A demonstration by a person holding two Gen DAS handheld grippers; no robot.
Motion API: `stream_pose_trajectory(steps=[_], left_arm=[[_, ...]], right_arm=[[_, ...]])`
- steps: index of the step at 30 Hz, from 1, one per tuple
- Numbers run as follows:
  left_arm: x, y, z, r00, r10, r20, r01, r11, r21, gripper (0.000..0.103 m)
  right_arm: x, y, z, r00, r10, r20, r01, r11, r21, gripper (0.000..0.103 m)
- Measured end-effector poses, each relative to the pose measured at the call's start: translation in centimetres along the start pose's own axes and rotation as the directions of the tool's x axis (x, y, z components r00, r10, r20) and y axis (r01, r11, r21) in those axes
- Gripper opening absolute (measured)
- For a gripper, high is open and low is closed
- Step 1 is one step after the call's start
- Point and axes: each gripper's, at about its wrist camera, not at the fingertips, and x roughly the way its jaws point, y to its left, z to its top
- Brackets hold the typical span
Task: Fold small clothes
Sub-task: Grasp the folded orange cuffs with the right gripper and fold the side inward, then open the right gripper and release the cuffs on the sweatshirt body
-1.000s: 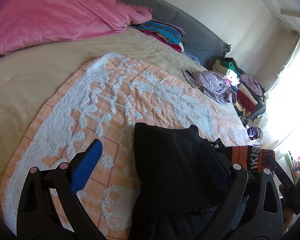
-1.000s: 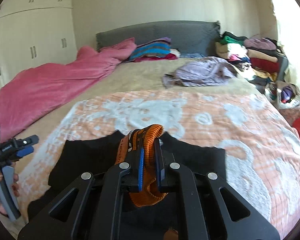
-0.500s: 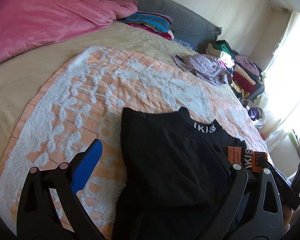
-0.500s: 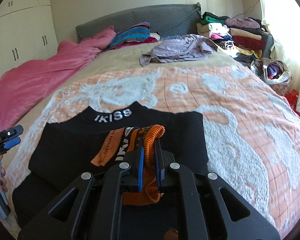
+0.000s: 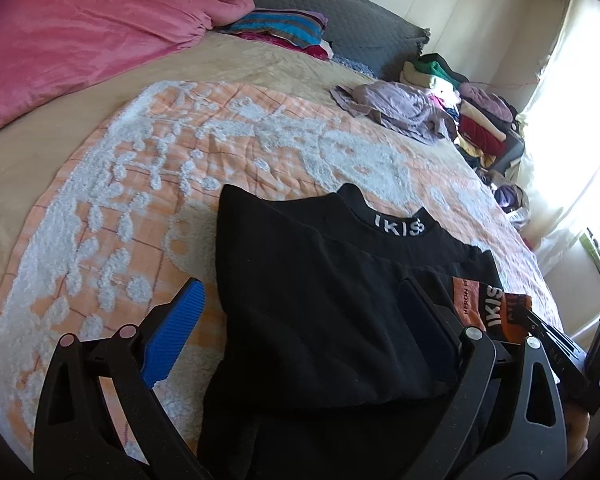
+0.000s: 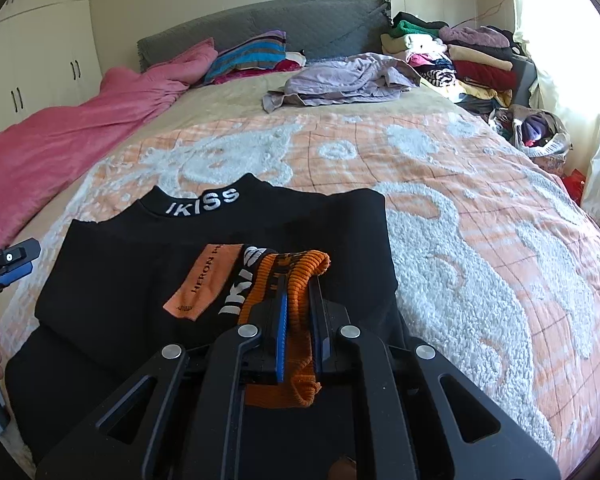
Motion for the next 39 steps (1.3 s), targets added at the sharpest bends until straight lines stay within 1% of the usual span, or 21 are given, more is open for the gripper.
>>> stream_pose_trajectory(steps=[3,5,7,11,13,15,19,20,22,25,28,30,34,37,39], left_arm=[[0.3,-0.5,-0.2,1.0,-0.004,-0.012,0.004,1.0,0.019,0.089],[0.5,-0.9,-0.3,1.0,-0.007,-0.021,0.008,0.999,0.031,0.08],[0.6,-1.2,-0.5,0.999,-0.011,-0.03,0.012,0.999,0.043,0.075],[0.9,-1.8,-0.8,0.999,-0.013,-0.041,0.015,0.998,0.063,0.06],[1.0,-2.1,-1.0,0.999,-0.022,-0.048,0.025,0.997,0.072,0.055],[1.0,-2.4,-1.1,0.998,-0.029,-0.053,0.033,0.996,0.083,0.053],[1.3,-3.1,-1.5,0.996,-0.043,-0.081,0.052,0.993,0.11,0.045],[1.5,-3.2,-1.7,0.995,-0.041,-0.092,0.052,0.992,0.118,0.045],[1.6,-3.5,-2.1,0.993,-0.041,-0.108,0.055,0.99,0.131,0.045],[2.3,-3.7,-2.8,0.989,-0.012,-0.149,0.036,0.987,0.159,0.045],[3.2,-3.2,-3.6,0.983,0.007,-0.185,0.023,0.988,0.155,0.046],[3.2,-3.0,-3.7,0.982,0.001,-0.188,0.027,0.989,0.146,0.046],[3.1,-3.1,-3.8,0.983,0.007,-0.185,0.022,0.988,0.153,0.046],[3.0,-3.2,-4.0,0.983,0.009,-0.186,0.02,0.987,0.156,0.046],[3.0,-3.2,-4.0,0.983,0.01,-0.185,0.019,0.988,0.156,0.046]], right_arm=[[0.2,-0.1,0.0,1.0,-0.006,-0.011,0.006,1.0,0.001,0.01],[0.3,-0.1,-0.1,1.0,-0.019,-0.015,0.019,1.0,-0.003,0.011],[0.2,-0.4,-0.2,0.999,-0.033,-0.016,0.033,0.999,0.004,0.016],[-0.6,-0.9,-0.4,0.998,-0.07,0.003,0.07,0.998,0.011,0.017],[-0.9,-1.0,-0.4,0.998,-0.064,0.006,0.064,0.998,0.017,0.019],[-1.2,-0.9,-0.3,0.998,-0.056,0.006,0.056,0.998,0.013,0.022],[-1.6,0.5,-0.4,1.0,-0.025,0.003,0.025,0.999,-0.03,0.024],[-1.7,0.9,-0.5,1.0,-0.015,0.003,0.015,0.999,-0.041,0.025],[-1.6,1.9,-0.6,1.0,0.009,-0.009,-0.009,0.998,-0.069,0.029],[-1.5,3.0,-0.8,0.999,0.036,-0.025,-0.039,0.995,-0.094,0.029],[-1.3,3.6,-1.2,0.997,0.057,-0.043,-0.061,0.993,-0.103,0.029],[-0.8,3.8,-1.5,0.996,0.057,-0.064,-0.063,0.993,-0.103,0.029],[1.0,3.1,-2.5,0.99,0.041,-0.136,-0.052,0.996,-0.078,0.029],[1.5,2.4,-2.9,0.988,0.074,-0.139,-0.079,0.996,-0.031,0.029],[1.4,2.3,-2.9,0.988,0.081,-0.134,-0.084,0.996,-0.019,0.029]])
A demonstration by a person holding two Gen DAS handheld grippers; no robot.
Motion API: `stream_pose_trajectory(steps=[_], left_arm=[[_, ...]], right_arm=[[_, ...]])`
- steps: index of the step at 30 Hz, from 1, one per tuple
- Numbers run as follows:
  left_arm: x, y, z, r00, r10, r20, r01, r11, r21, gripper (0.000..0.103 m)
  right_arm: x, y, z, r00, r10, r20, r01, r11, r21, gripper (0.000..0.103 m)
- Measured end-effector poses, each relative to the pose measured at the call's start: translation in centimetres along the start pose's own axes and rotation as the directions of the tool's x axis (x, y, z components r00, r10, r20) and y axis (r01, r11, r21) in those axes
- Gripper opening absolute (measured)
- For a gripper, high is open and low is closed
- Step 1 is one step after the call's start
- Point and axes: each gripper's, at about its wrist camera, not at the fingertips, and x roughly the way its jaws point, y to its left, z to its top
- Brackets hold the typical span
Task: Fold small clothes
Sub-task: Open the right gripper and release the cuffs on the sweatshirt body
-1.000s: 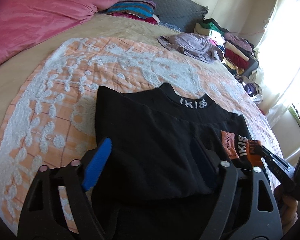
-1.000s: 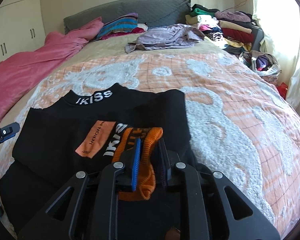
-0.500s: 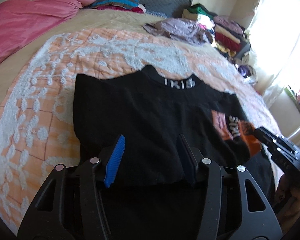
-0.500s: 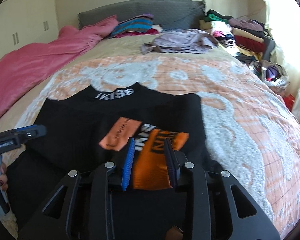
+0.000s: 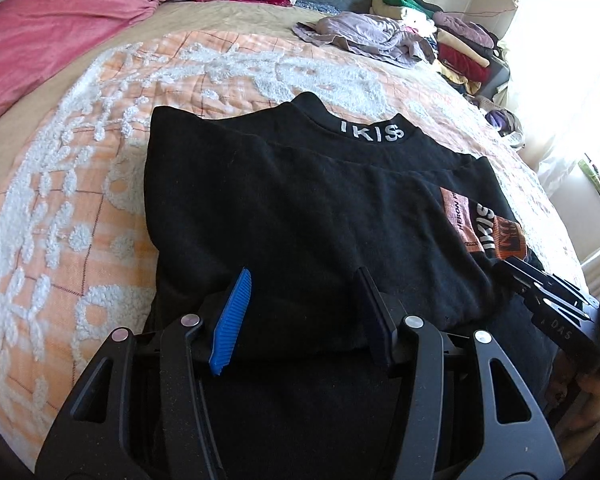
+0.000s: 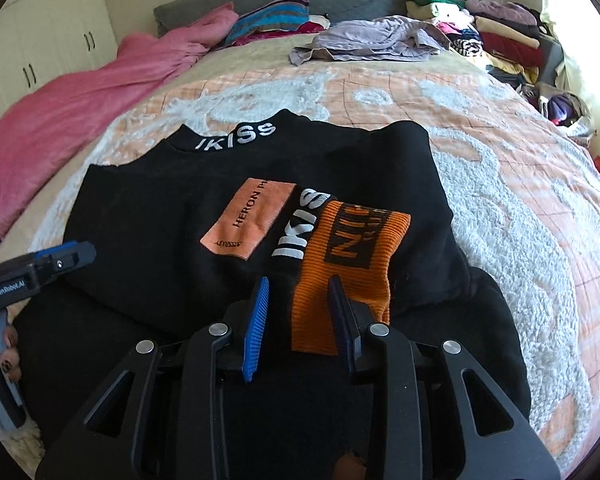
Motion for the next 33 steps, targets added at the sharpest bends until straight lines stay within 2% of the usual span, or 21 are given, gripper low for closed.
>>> stream_pose_trajectory(steps=[2,5,10,18,23,25,28,31,33], left_arm=[[0.0,0.0,0.0,1.0,0.001,0.001,-0.001,1.0,0.001,0.046],[0.0,0.0,0.0,1.0,0.001,0.001,-0.001,1.0,0.002,0.046],[-0.4,0.0,0.0,1.0,0.004,0.005,-0.004,1.0,0.002,0.047],[-1.7,-0.5,-0.4,0.999,0.02,0.025,-0.021,1.0,0.015,0.067],[-2.9,-0.8,-0.7,0.998,0.037,0.05,-0.038,0.999,0.019,0.079],[-3.4,-0.9,-0.9,0.997,0.046,0.059,-0.047,0.999,0.019,0.081],[-3.9,-0.9,-1.0,0.996,0.054,0.068,-0.056,0.998,0.015,0.083],[-4.4,-0.8,-1.1,0.995,0.064,0.077,-0.065,0.998,0.008,0.091],[-4.8,-0.7,-1.2,0.994,0.066,0.083,-0.067,0.998,0.006,0.092]], right_arm=[[-0.2,0.1,0.0,1.0,-0.005,0.004,0.005,1.0,-0.003,0.03],[-0.7,0.1,0.0,1.0,0.008,0.015,-0.008,1.0,0.008,0.045],[-1.8,0.3,-0.2,0.999,0.003,0.037,-0.004,1.0,0.009,0.056],[-3.9,-0.1,-0.3,0.996,0.016,0.084,-0.019,0.999,0.03,0.079],[-5.1,-0.4,-0.3,0.994,0.016,0.112,-0.02,0.999,0.035,0.08],[-5.6,-0.3,-0.4,0.992,0.019,0.122,-0.023,0.999,0.033,0.086],[-6.3,0.0,-0.6,0.991,0.021,0.132,-0.025,0.999,0.025,0.087],[-6.9,0.2,-0.6,0.99,0.02,0.141,-0.022,1.0,0.015,0.09],[-7.3,0.3,-0.7,0.989,0.02,0.147,-0.022,1.0,0.011,0.09]])
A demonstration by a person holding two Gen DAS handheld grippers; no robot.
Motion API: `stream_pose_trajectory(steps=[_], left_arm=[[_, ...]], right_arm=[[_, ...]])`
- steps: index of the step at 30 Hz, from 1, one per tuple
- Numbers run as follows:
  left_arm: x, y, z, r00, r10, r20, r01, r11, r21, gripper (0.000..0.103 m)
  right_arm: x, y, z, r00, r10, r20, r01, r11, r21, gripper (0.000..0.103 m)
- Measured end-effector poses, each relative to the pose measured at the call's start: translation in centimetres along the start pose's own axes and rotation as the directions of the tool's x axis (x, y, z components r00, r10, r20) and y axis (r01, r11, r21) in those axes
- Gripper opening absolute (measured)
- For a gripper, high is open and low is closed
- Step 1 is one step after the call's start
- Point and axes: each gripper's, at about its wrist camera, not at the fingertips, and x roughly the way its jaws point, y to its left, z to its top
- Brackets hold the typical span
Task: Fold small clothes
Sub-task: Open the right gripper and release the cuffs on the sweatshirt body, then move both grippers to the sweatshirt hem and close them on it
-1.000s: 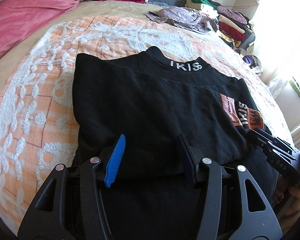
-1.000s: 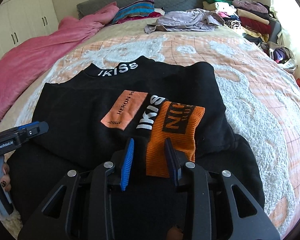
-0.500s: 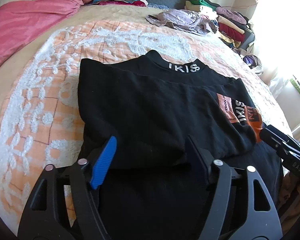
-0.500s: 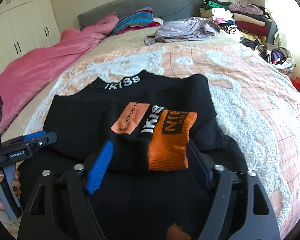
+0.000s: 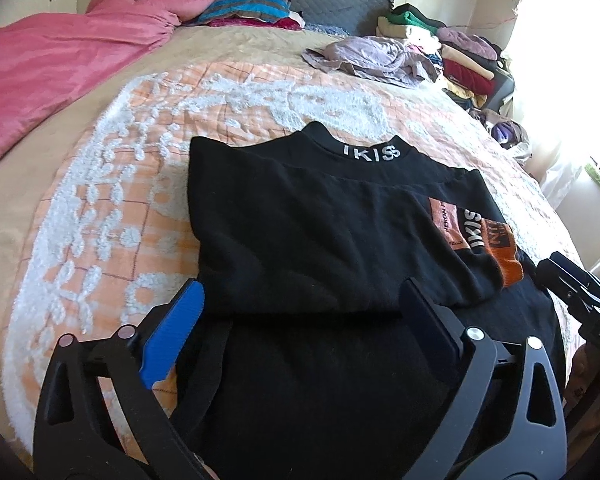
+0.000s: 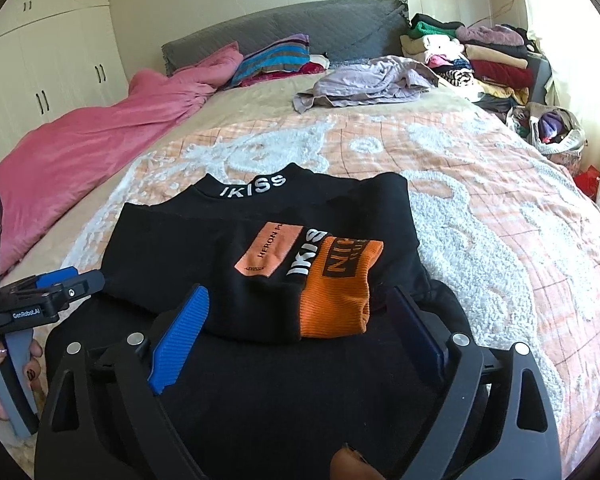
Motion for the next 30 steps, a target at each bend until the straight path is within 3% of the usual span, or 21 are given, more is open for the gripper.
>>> stream_pose_trajectory(steps=[10,18,26,30], left_arm=[[-2.9,1.3,-1.5,1.0,0.029,0.002,-0.029,1.0,-0.007,0.093],[-4.9,2.8,-4.2,0.998,0.053,-0.04,-0.053,0.998,-0.017,0.093],[-7.3,5.5,-7.5,0.997,0.028,-0.076,-0.033,0.997,-0.066,0.093],[-8.0,6.3,-8.8,0.995,-0.008,-0.101,-0.001,0.996,-0.086,0.08]], right_arm=[[-3.1,-0.5,-0.9,1.0,-0.016,0.018,0.017,0.999,-0.039,0.09],[-5.6,-1.8,-2.8,0.999,-0.034,-0.005,0.034,0.997,-0.062,0.09],[-6.6,-3.4,-5.2,0.998,-0.047,-0.039,0.046,0.998,-0.035,0.09],[-7.3,-3.9,-6.1,0.998,-0.04,-0.05,0.039,0.999,-0.027,0.09]])
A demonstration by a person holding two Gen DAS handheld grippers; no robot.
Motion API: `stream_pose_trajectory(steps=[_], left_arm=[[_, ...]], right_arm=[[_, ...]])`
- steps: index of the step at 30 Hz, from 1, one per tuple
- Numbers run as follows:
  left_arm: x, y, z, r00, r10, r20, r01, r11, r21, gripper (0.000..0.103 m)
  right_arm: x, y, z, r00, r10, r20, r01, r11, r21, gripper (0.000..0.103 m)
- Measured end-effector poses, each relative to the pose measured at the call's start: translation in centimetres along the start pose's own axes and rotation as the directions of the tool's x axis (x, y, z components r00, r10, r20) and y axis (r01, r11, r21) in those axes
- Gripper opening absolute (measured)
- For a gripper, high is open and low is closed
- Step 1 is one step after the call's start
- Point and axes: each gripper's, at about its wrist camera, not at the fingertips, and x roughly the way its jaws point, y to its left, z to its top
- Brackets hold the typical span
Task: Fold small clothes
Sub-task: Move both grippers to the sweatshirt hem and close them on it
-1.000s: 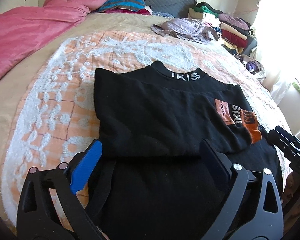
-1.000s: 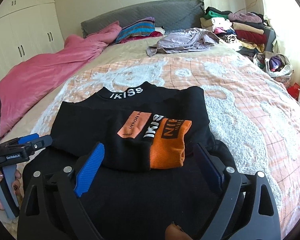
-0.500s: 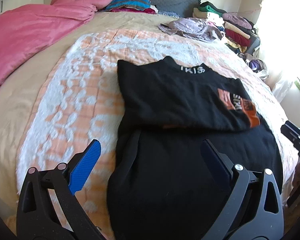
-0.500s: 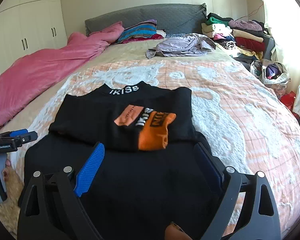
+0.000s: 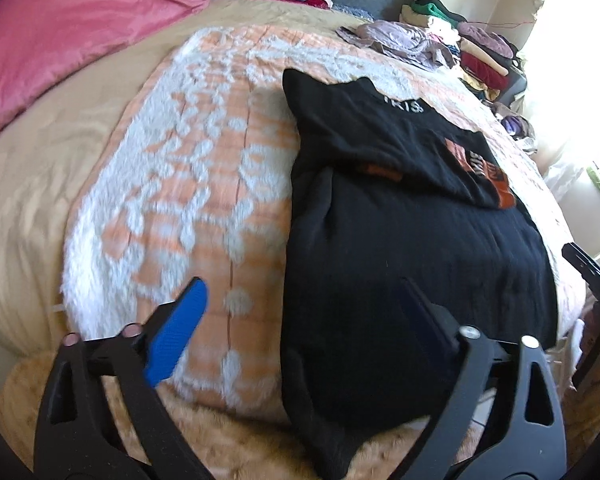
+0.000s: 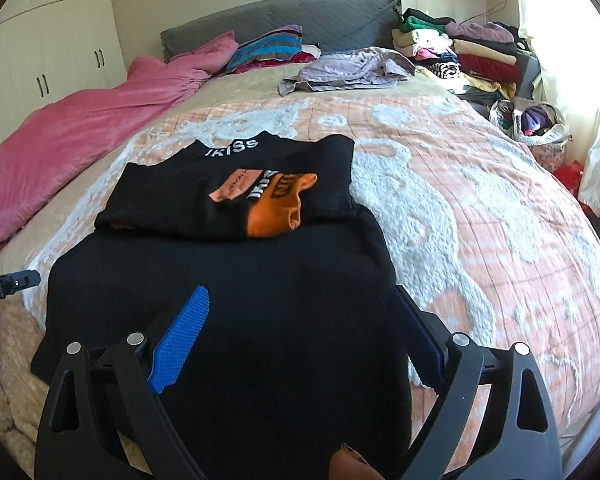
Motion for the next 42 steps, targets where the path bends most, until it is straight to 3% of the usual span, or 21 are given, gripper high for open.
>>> stream_pose_trajectory(steps=[5,8,14,19,24,27,33,35,39,42], left_arm=[[0.0,0.4,-1.4,0.998,-0.045,-0.048,0.045,0.999,-0.002,0.057],[0.4,0.7,-2.1,0.993,-0.063,-0.097,0.062,0.998,-0.009,0.049],[1.0,0.1,-3.6,0.981,-0.059,-0.186,0.066,0.997,0.032,0.048],[1.9,-0.6,-5.2,0.965,-0.058,-0.255,0.075,0.996,0.056,0.048],[1.7,-1.6,-5.8,0.964,-0.057,-0.261,0.08,0.994,0.078,0.047],[2.2,-1.8,-5.9,0.961,-0.053,-0.272,0.078,0.994,0.082,0.037],[3.1,-1.8,-6.0,0.955,-0.038,-0.294,0.065,0.994,0.084,0.036],[3.2,-1.9,-6.0,0.953,-0.037,-0.301,0.065,0.994,0.084,0.036],[3.5,-2.2,-6.1,0.95,-0.026,-0.312,0.059,0.993,0.098,0.036],[3.5,-2.3,-6.3,0.95,-0.022,-0.31,0.058,0.993,0.108,0.036]], right_arm=[[-0.8,-0.3,-0.9,1.0,-0.006,-0.001,0.006,1.0,-0.001,0.09],[-1.4,-0.7,-1.3,1.0,-0.008,0.002,0.008,1.0,0.004,0.09],[-1.9,-1.4,-2.5,0.999,-0.013,-0.03,0.013,1.0,-0.013,0.09],[-2.2,-2.5,-4.0,0.996,0.028,-0.083,-0.028,1.0,0.006,0.09],[-2.5,-2.7,-5.6,0.991,0.035,-0.132,-0.038,0.999,-0.02,0.09],[-2.5,-3.1,-6.6,0.984,0.059,-0.169,-0.064,0.998,-0.021,0.09],[-2.2,-4.1,-8.6,0.966,0.083,-0.243,-0.084,0.996,0.009,0.089],[-2.1,-4.4,-9.0,0.962,0.082,-0.259,-0.08,0.997,0.02,0.083],[-1.4,-5.0,-9.8,0.95,0.101,-0.295,-0.091,0.995,0.047,0.056],[-1.2,-4.7,-10.4,0.95,0.053,-0.307,-0.054,0.999,0.003,0.037]])
